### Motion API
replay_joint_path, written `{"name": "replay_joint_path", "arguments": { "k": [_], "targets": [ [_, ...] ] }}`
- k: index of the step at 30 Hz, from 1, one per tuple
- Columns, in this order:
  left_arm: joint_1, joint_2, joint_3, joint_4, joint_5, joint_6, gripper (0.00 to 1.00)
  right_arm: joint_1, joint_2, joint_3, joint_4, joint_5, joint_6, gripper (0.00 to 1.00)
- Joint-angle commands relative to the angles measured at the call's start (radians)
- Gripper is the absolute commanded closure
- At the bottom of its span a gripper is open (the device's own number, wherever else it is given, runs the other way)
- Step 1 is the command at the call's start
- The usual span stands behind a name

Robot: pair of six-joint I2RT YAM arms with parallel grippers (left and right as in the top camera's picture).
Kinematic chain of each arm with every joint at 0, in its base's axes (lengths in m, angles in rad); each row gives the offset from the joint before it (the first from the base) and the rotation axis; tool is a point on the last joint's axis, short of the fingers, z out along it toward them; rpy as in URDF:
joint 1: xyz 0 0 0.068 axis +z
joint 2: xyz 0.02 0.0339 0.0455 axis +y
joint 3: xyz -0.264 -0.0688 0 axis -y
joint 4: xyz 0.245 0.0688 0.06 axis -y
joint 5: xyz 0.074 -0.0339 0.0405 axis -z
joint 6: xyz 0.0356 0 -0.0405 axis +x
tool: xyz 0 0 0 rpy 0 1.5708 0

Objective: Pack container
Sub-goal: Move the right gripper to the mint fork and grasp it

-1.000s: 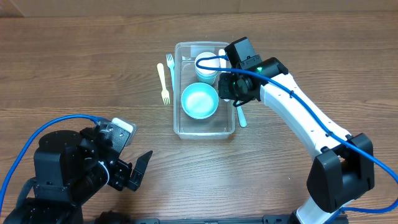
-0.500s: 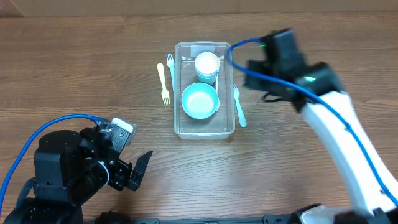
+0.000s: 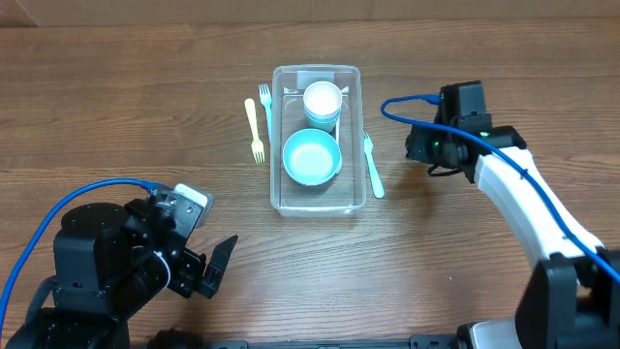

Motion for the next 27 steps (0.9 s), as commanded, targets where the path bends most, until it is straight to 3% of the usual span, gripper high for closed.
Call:
{"name": "replay_joint_path", "arguments": {
  "k": [1, 7, 8, 14, 17, 27],
  "targets": [
    [0.008, 0.003, 0.001, 0.004, 0.023, 0.016, 0.00, 0.031, 0.079, -0.013, 0.033, -0.060, -0.047, 0.47],
    [0.008, 0.003, 0.001, 0.004, 0.023, 0.016, 0.00, 0.106, 0.185, -0.013, 0.092, -0.055, -0.113, 0.46],
    [0.008, 0.003, 0.001, 0.004, 0.023, 0.016, 0.00, 0.117, 0.187, -0.013, 0.100, -0.045, -0.114, 0.41],
    [0.008, 0.003, 0.001, 0.004, 0.023, 0.016, 0.00, 0.156, 0.201, -0.017, 0.107, 0.023, -0.135, 0.36],
    [0.008, 0.003, 0.001, 0.004, 0.023, 0.016, 0.00, 0.162, 0.238, -0.017, 0.112, 0.036, -0.135, 0.27],
    [0.008, 0.003, 0.001, 0.004, 0.023, 0.016, 0.00, 0.162, 0.331, -0.017, 0.134, 0.108, -0.134, 0.18]
  ]
}}
